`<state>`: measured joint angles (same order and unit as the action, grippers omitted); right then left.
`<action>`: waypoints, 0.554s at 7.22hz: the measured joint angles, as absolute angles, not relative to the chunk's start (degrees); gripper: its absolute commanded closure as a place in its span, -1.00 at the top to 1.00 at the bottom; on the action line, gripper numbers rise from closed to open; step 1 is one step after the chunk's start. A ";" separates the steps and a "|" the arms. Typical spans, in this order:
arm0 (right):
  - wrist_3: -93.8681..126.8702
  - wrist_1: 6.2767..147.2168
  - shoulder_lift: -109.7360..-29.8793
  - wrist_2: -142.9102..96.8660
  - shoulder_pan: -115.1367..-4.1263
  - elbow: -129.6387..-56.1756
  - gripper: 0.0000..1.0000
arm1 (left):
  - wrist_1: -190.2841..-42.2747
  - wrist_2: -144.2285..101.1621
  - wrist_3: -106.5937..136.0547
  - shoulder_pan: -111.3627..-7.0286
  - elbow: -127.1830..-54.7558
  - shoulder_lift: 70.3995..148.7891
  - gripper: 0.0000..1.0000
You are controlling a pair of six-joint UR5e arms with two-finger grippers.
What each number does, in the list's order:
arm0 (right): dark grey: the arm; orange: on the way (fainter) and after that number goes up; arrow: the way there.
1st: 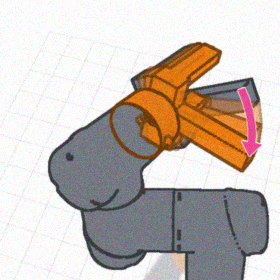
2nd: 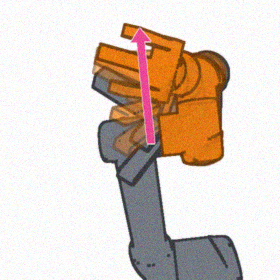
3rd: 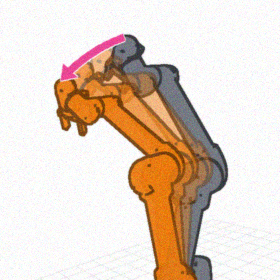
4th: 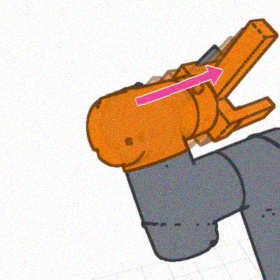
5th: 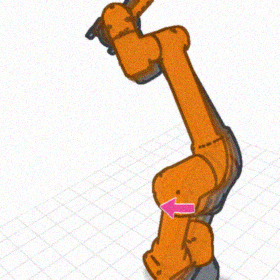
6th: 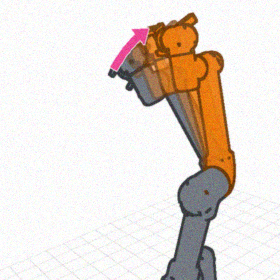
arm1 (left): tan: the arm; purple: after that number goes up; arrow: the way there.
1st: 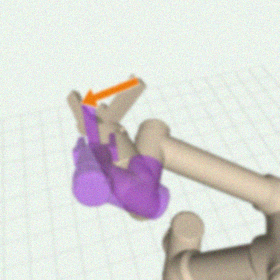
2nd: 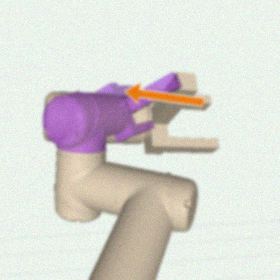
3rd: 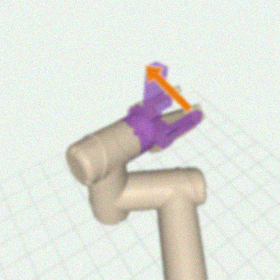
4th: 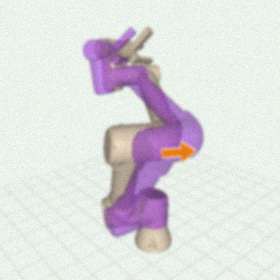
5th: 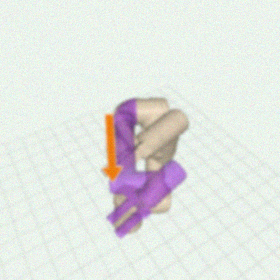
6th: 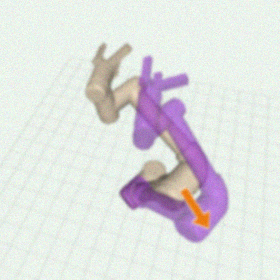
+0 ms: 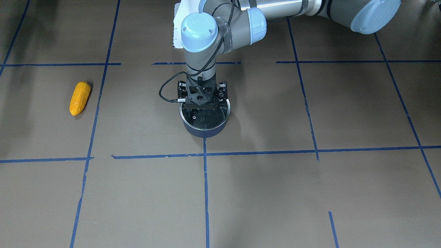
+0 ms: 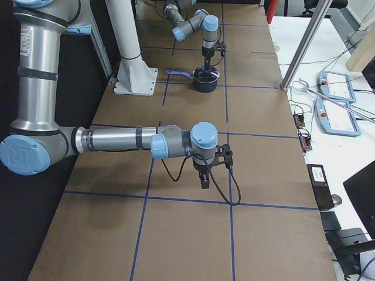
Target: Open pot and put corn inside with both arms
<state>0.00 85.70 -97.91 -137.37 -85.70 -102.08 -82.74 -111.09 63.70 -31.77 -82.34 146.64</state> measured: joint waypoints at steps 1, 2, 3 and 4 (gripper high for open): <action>0.00 85.69 -97.91 -137.37 -85.70 -102.06 1.00 | -83.00 -110.92 63.74 -31.72 -82.20 146.60 -0.28; 0.00 85.69 -97.91 -137.37 -85.69 -102.04 1.00 | -83.07 -110.86 63.73 -31.72 -82.28 146.60 -0.64; 0.00 85.69 -97.91 -137.37 -85.69 -102.04 1.00 | -83.04 -110.82 63.68 -31.72 -82.47 146.57 -0.80; 0.00 85.69 -97.91 -137.37 -85.69 -102.04 1.00 | -82.82 -110.78 63.63 -31.77 -83.03 146.54 -0.83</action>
